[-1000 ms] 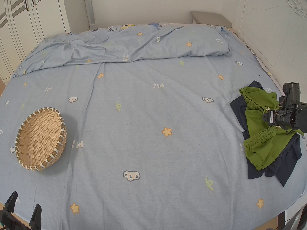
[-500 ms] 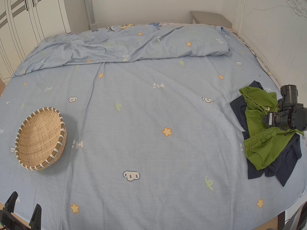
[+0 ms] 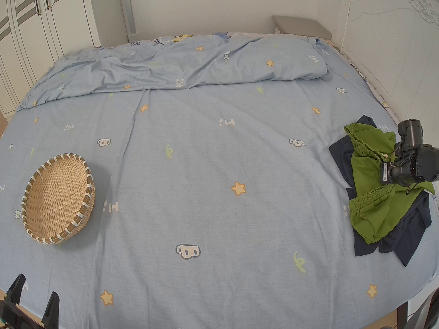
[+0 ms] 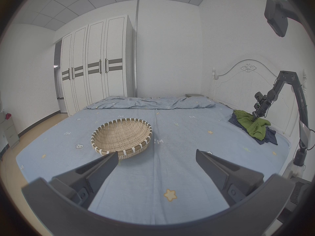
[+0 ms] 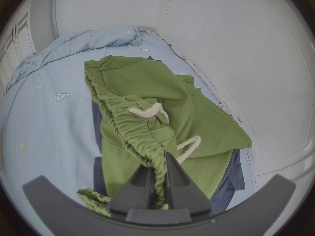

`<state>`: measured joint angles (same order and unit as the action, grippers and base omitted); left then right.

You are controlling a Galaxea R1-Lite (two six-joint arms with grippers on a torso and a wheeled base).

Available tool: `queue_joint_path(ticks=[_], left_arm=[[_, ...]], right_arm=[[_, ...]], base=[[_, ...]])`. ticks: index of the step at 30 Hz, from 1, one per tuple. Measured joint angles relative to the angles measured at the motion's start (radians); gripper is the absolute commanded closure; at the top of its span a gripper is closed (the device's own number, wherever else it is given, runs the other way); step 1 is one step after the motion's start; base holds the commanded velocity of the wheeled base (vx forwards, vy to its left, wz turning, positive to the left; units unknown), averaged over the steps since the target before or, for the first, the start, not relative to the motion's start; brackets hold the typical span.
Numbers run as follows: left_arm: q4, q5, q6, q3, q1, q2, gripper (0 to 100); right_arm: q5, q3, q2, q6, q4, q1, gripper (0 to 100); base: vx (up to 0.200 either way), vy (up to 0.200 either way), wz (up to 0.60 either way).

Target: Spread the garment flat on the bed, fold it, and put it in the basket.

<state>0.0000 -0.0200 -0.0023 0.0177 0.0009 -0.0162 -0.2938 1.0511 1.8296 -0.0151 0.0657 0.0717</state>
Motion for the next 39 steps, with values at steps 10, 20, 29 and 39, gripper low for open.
queue_joint_path(ticks=[10, 20, 29, 39], left_arm=[[0.000, 0.000, 0.000, 0.000, 0.000, 0.000, 0], [0.000, 0.000, 0.000, 0.000, -0.001, 0.000, 0], [0.000, 0.000, 0.000, 0.000, 0.000, 0.000, 0], [0.000, 0.000, 0.000, 0.000, 0.000, 0.000, 0]], right_arm=[[0.248, 0.206, -0.096, -0.174, -0.410, -0.083, 100], [0.425, 0.357, -0.186, -0.295, -0.553, -0.268, 100], [0.428, 0.380, -0.208, -0.372, -0.540, -0.495, 100], [0.410, 0.532, -0.124, -0.461, -0.495, -0.737, 100]], base=[[0.000, 0.000, 0.00], [0.000, 0.000, 0.00], [0.000, 0.000, 0.00], [0.000, 0.000, 0.00]])
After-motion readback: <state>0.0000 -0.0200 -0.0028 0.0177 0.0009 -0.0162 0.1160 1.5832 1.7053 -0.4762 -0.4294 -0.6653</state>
